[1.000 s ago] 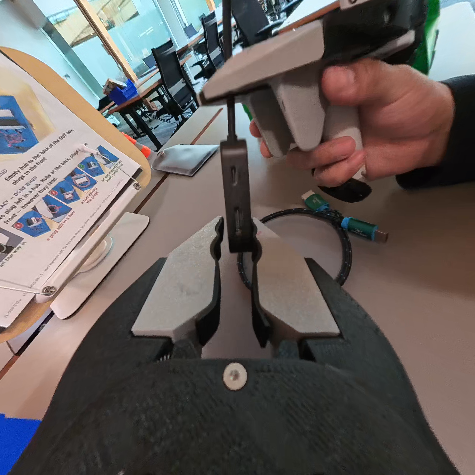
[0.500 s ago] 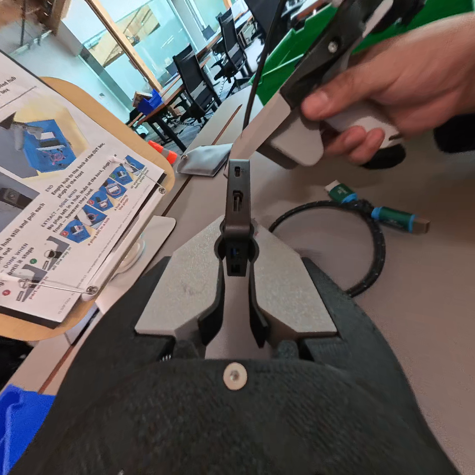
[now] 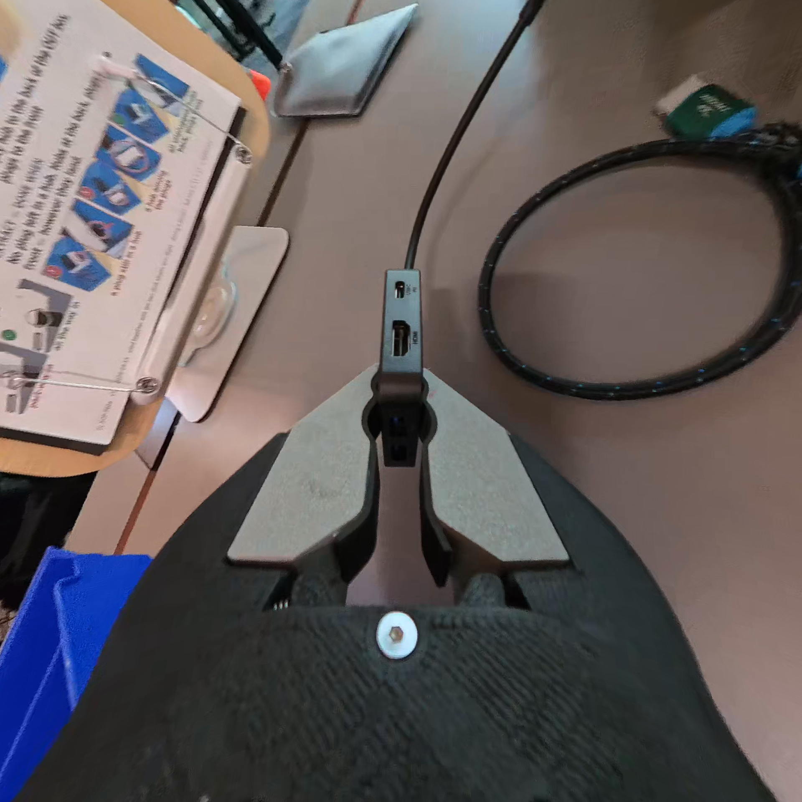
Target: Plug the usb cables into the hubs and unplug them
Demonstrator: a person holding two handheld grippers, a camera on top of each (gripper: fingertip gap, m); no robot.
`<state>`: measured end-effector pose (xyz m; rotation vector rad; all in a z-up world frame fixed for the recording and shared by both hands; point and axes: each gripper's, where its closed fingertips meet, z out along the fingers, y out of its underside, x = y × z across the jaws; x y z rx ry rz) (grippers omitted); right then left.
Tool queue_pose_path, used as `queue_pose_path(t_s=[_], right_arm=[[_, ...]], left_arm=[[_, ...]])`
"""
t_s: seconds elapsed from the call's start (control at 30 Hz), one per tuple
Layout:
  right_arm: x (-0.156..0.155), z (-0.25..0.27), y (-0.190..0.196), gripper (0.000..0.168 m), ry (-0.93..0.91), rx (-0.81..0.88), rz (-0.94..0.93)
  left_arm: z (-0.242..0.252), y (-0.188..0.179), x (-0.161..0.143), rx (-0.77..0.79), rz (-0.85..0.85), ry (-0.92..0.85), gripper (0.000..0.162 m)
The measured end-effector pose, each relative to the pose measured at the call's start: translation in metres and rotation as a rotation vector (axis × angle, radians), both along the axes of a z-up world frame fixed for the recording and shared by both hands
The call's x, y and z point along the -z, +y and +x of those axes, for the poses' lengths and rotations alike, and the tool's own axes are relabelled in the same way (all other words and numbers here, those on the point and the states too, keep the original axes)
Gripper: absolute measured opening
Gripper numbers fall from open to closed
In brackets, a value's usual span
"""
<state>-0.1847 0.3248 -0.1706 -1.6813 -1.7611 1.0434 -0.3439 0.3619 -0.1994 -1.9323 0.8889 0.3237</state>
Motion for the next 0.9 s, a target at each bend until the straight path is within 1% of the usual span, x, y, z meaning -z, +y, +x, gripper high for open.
queue_pose_path(t_s=[0.03,0.1,0.13,0.17,0.23,0.3,0.4,0.47,0.53,0.6,0.67,0.7,0.73,0.83,0.87,0.9], right_arm=[[0.006,0.009,-0.011,0.029,-0.035,-0.094,0.039],[0.019,0.023,-0.025,0.039,-0.082,-0.254,0.162],[0.026,0.026,-0.024,0.040,-0.098,-0.291,0.243],[0.031,0.027,-0.024,0.037,-0.107,-0.324,0.311],[0.034,0.027,-0.033,0.028,-0.102,-0.415,0.358],[0.033,0.021,-0.039,0.027,-0.070,-0.466,0.358],[0.029,0.006,-0.036,0.027,-0.020,-0.443,0.361],[0.023,0.000,-0.044,0.020,0.022,-0.466,0.348],[0.005,-0.014,-0.045,0.020,0.127,-0.429,0.414],[-0.024,-0.033,-0.036,0.018,0.266,-0.327,0.492],[-0.047,-0.046,-0.040,0.016,0.370,-0.288,0.493],[-0.052,-0.053,-0.041,0.017,0.387,-0.274,0.497],[-0.050,-0.059,-0.040,0.019,0.370,-0.263,0.520],[-0.026,-0.075,-0.025,0.029,0.259,-0.241,0.614],[-0.021,-0.078,-0.021,0.030,0.239,-0.234,0.625],[-0.018,-0.081,-0.017,0.028,0.235,-0.225,0.635]], left_arm=[[0.002,-0.001,0.002,0.012,-0.019,-0.004,0.011],[0.004,-0.004,0.004,0.031,-0.043,0.006,0.011],[0.004,-0.005,0.005,0.033,-0.048,0.016,0.011],[0.003,-0.004,0.006,0.032,-0.046,0.026,0.011],[0.004,-0.004,0.006,0.039,-0.043,0.037,0.011],[0.008,-0.005,0.006,0.055,-0.040,0.029,0.011],[0.017,-0.005,0.000,0.116,0.005,0.015,0.011],[0.021,-0.005,-0.006,0.138,0.043,0.017,0.011],[0.025,-0.006,-0.007,0.160,0.053,0.020,0.011],[0.034,-0.010,-0.006,0.212,0.051,0.024,0.011],[0.041,-0.013,-0.003,0.243,0.044,0.041,0.011],[0.045,-0.014,-0.003,0.262,0.049,0.055,0.011],[0.048,-0.016,-0.003,0.284,0.057,0.066,0.011],[0.058,-0.020,-0.008,0.330,0.083,0.061,0.011],[0.062,-0.023,-0.010,0.353,0.088,0.055,0.010],[0.067,-0.026,-0.012,0.384,0.094,0.045,0.010]])
